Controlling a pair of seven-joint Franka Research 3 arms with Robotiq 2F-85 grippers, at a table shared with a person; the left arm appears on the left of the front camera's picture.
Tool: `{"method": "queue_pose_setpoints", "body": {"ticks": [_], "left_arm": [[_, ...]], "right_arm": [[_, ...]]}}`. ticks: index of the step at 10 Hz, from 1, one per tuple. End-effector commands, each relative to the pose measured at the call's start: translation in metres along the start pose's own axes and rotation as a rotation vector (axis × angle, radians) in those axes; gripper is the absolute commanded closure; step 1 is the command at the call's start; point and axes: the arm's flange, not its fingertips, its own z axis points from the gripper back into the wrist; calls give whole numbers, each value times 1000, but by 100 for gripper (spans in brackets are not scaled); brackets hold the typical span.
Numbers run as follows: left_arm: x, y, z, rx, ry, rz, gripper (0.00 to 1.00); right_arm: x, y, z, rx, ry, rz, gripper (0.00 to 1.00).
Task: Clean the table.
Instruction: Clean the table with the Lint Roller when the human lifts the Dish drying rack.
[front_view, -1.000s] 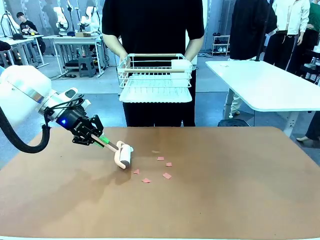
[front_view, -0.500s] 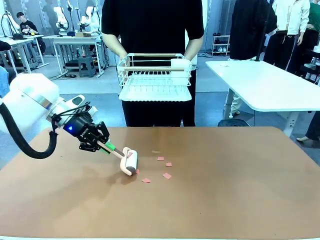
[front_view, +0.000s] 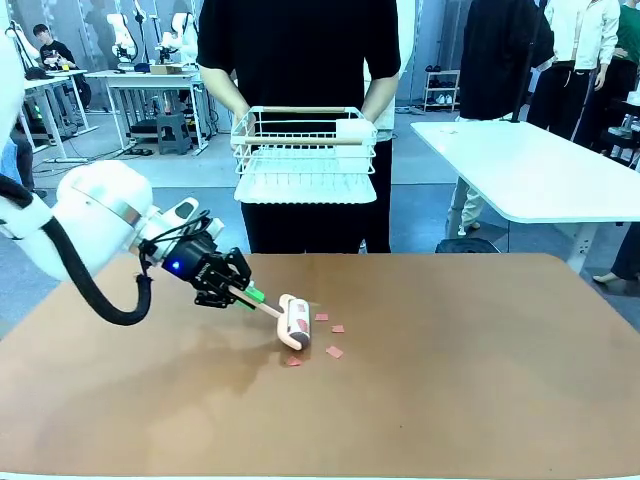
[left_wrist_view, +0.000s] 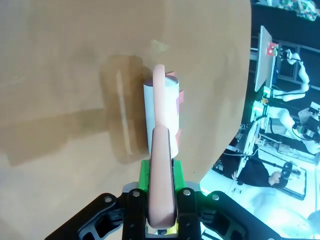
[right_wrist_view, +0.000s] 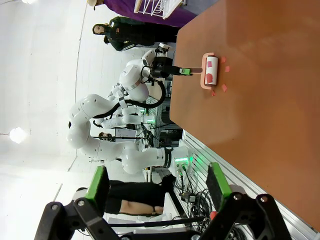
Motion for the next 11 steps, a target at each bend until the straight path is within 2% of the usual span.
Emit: {"method": "queue_pose_setpoints", "body": {"ticks": [1,5,9,11], "left_arm": [[1,9,-41,39,-15,-81,79],[21,-26,-94,23,-23,-115,79],[34,-59,-146,-16,45,-132,79],[32,-80,-147,-38,48,-170,79]], "right_arm": [[-1,2,1,3,-2,5,0],[-1,2,1,3,-2,5,0],[-1,2,1,3,-2,5,0],[-1,2,1,3,-2,5,0]]}}
